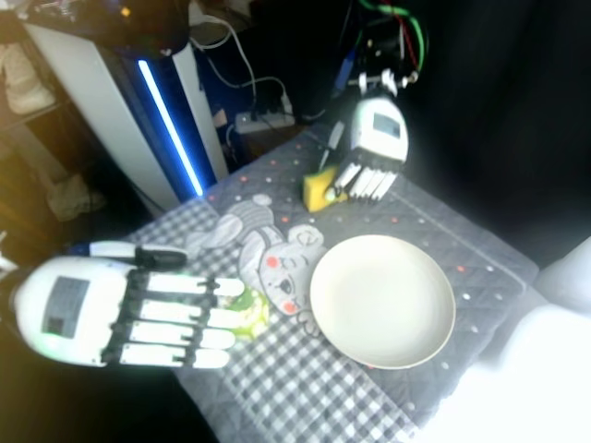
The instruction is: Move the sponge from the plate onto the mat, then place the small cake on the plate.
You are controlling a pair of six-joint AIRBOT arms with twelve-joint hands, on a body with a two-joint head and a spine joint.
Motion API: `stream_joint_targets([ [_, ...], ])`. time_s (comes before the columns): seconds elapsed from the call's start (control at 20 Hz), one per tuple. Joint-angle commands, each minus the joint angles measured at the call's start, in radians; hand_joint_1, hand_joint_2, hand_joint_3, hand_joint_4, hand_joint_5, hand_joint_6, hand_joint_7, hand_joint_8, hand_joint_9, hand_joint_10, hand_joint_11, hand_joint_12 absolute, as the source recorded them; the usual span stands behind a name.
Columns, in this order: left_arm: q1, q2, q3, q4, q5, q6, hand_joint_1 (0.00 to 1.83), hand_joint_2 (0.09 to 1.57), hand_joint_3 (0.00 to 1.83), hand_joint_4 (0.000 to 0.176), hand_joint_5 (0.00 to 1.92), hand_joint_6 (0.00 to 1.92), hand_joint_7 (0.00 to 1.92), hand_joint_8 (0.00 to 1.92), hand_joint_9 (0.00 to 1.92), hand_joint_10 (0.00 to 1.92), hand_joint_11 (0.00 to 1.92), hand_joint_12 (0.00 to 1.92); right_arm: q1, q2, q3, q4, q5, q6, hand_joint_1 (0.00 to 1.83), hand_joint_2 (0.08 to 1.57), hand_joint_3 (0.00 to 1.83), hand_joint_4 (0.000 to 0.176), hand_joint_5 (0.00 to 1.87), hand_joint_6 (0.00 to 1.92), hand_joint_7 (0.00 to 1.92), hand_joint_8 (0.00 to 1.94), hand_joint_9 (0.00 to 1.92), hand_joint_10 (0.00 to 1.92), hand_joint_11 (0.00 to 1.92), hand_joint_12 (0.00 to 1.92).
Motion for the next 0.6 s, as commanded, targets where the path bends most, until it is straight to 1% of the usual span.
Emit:
stream_joint_targets([
  [0.0, 0.0, -0.006, 0.005, -0.006, -0.076, 0.006, 1.22, 0.97, 0.0, 0.0, 1.46, 0.06, 0.93, 0.98, 0.87, 1.42, 0.83, 1.67, 0.011, 0.001, 0.004, 0.045, 0.122, 0.007, 0.67, 1.09, 0.0, 0.095, 0.41, 0.01, 0.39, 0.01, 0.33, 0.01, 0.29, 0.03],
  [0.05, 0.001, -0.006, 0.004, -0.008, -0.081, 0.006, 1.19, 0.97, 0.0, 0.0, 1.44, 0.12, 0.95, 0.77, 0.84, 1.3, 0.75, 1.58, 0.011, 0.001, 0.004, 0.045, 0.123, 0.007, 0.67, 1.09, 0.0, 0.1, 0.41, 0.0, 0.38, 0.01, 0.32, 0.01, 0.29, 0.03],
  [0.1, 0.002, -0.006, 0.002, -0.011, -0.091, 0.006, 1.06, 0.96, 0.0, 0.0, 1.09, 0.02, 0.93, 0.44, 0.79, 0.99, 0.61, 1.43, 0.011, 0.0, 0.006, 0.046, 0.127, 0.007, 0.68, 1.1, 0.01, 0.095, 0.4, 0.0, 0.39, 0.01, 0.33, 0.01, 0.28, 0.02],
  [0.15, 0.002, -0.004, -0.001, -0.015, -0.105, 0.006, 0.98, 0.88, 0.0, 0.0, 0.89, 0.0, 0.93, 0.1, 0.79, 0.66, 0.49, 1.37, 0.013, -0.001, 0.008, 0.047, 0.132, 0.007, 0.65, 1.11, 0.0, 0.127, 0.38, 0.0, 0.37, 0.0, 0.3, 0.0, 0.24, 0.0],
  [0.2, 0.002, 0.0, -0.004, -0.017, -0.115, 0.006, 0.96, 0.81, 0.0, 0.0, 0.78, 0.0, 0.88, 0.04, 0.68, 0.76, 0.33, 1.49, 0.019, -0.004, 0.011, 0.047, 0.138, 0.006, 0.62, 1.11, 0.0, 0.133, 0.38, 0.0, 0.37, 0.0, 0.29, 0.0, 0.23, 0.0],
  [0.25, 0.001, 0.004, -0.007, -0.018, -0.126, 0.006, 0.96, 0.81, 0.0, 0.0, 0.78, 0.0, 0.88, 0.04, 0.68, 0.76, 0.33, 1.49, 0.028, -0.008, 0.015, 0.047, 0.145, 0.005, 0.62, 1.11, 0.0, 0.133, 0.38, 0.0, 0.37, 0.0, 0.29, 0.0, 0.23, 0.0],
  [0.3, 0.0, 0.011, -0.011, -0.019, -0.142, 0.006, 0.95, 0.78, 0.0, 0.0, 0.72, 0.0, 0.83, 0.01, 0.58, 0.89, 0.24, 1.55, 0.038, -0.011, 0.018, 0.047, 0.153, 0.001, 0.61, 1.1, 0.0, 0.132, 0.39, 0.01, 0.38, 0.01, 0.3, 0.0, 0.24, 0.0],
  [0.35, -0.001, 0.02, -0.017, -0.021, -0.16, 0.006, 0.92, 0.75, 0.0, 0.0, 0.63, 0.0, 0.75, 0.0, 0.5, 0.8, 0.12, 1.56, 0.052, -0.014, 0.019, 0.047, 0.161, -0.004, 0.65, 1.1, 0.0, 0.116, 0.4, 0.01, 0.39, 0.01, 0.32, 0.01, 0.27, 0.02],
  [0.4, -0.002, 0.029, -0.025, -0.026, -0.182, 0.006, 0.92, 0.75, 0.0, 0.0, 0.63, 0.0, 0.75, 0.0, 0.5, 0.8, 0.12, 1.56, 0.067, -0.018, 0.022, 0.047, 0.168, -0.007, 0.65, 1.1, 0.0, 0.116, 0.4, 0.01, 0.39, 0.01, 0.32, 0.01, 0.27, 0.02],
  [0.45, -0.001, 0.038, -0.032, -0.039, -0.209, 0.012, 0.91, 0.74, 0.0, 0.035, 0.54, 0.0, 0.68, 0.0, 0.41, 0.77, 0.02, 1.6, 0.08, -0.024, 0.026, 0.044, 0.173, -0.008, 0.73, 1.08, 0.0, 0.107, 0.45, 0.01, 0.41, 0.0, 0.34, 0.01, 0.31, 0.02],
  [0.5, 0.001, 0.045, -0.038, -0.052, -0.235, 0.019, 0.92, 0.74, 0.0, 0.063, 0.49, 0.0, 0.62, 0.0, 0.32, 0.75, 0.0, 1.54, 0.09, -0.029, 0.03, 0.041, 0.174, -0.008, 0.72, 1.07, 0.0, 0.119, 0.45, 0.0, 0.41, 0.0, 0.34, 0.0, 0.31, 0.02],
  [0.55, 0.004, 0.05, -0.042, -0.072, -0.262, 0.021, 0.89, 0.72, 0.0, 0.083, 0.46, 0.0, 0.58, 0.0, 0.27, 0.74, 0.0, 1.48, 0.095, -0.039, 0.035, 0.039, 0.174, -0.008, 0.71, 1.05, 0.0, 0.147, 0.45, 0.0, 0.41, 0.0, 0.35, 0.01, 0.34, 0.03],
])
